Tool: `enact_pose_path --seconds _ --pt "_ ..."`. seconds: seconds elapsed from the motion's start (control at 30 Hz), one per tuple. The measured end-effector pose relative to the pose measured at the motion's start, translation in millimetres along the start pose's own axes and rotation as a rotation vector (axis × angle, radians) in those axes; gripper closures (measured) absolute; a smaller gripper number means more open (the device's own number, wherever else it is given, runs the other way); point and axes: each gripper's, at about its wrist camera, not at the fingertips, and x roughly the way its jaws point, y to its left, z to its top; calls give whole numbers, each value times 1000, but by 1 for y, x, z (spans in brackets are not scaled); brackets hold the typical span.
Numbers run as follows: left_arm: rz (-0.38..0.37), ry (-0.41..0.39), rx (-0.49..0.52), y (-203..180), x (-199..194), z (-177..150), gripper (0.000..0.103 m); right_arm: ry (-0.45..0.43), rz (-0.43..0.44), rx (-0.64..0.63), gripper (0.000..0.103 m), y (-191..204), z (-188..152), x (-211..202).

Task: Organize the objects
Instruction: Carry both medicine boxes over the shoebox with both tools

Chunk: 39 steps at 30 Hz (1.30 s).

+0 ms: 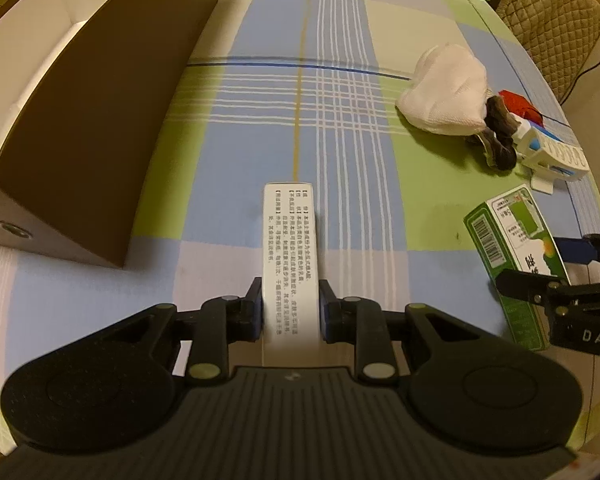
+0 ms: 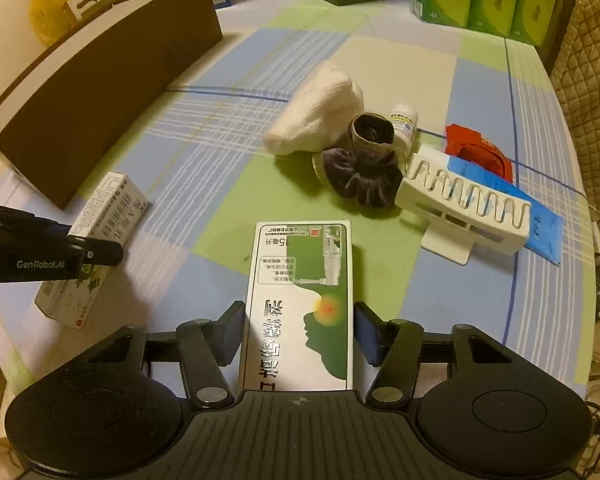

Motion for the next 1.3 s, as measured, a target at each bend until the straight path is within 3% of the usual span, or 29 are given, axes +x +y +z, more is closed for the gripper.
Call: enact_pose_path --seconds 0.27,0.67,0.97,1.3 --pt "-48 -27 23 4 -19 -1 81 4 37 62 50 6 -1 -7" --pt "-125 -171 20 33 -84 15 81 -116 112 153 50 34 26 -47" --pt "-153 -264 -20 81 -129 20 81 -212 217 131 50 91 60 -70" --pt "-121 -325 -74 148 -153 21 81 -248 305 78 50 160 96 -60"
